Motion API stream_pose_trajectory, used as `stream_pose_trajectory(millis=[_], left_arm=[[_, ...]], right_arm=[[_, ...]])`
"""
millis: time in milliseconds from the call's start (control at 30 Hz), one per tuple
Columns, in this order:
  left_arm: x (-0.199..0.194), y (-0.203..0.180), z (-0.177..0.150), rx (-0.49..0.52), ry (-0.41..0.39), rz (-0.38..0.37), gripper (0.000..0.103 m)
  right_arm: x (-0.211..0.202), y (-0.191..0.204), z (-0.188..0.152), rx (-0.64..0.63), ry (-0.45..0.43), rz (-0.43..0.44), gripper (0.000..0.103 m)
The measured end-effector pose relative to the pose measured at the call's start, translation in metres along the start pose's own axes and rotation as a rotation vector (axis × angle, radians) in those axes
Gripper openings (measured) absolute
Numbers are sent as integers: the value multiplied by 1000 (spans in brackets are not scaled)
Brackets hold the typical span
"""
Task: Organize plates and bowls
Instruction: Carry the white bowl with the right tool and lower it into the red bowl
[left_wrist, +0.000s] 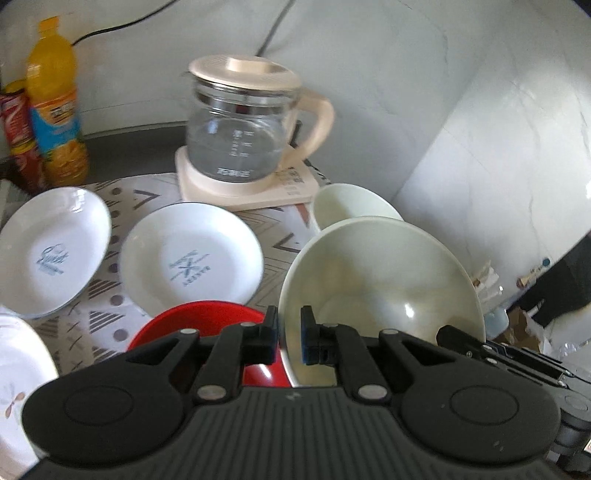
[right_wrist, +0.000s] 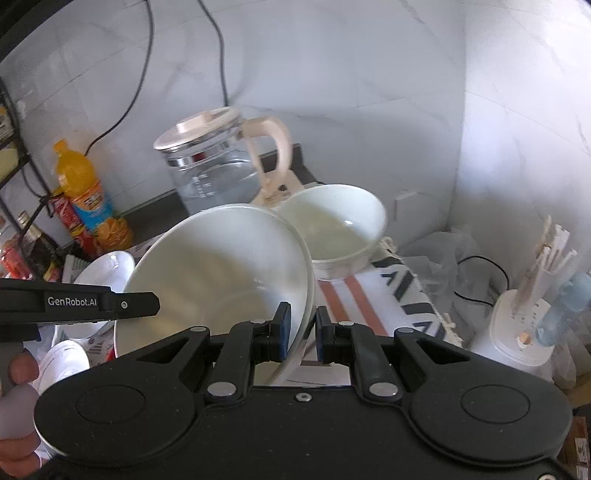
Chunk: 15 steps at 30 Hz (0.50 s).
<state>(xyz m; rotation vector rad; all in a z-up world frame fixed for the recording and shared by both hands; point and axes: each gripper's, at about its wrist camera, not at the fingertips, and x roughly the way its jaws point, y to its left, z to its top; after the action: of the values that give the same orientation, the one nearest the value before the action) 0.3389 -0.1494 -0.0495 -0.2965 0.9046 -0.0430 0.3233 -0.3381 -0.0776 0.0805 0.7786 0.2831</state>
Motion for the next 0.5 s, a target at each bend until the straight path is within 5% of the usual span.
stream_pose_trajectory(millis=[500], left_arm=[[-21,46,-17,-146,-5,92,8]], right_arm=[[11,40,-5,-97,50,101,14]])
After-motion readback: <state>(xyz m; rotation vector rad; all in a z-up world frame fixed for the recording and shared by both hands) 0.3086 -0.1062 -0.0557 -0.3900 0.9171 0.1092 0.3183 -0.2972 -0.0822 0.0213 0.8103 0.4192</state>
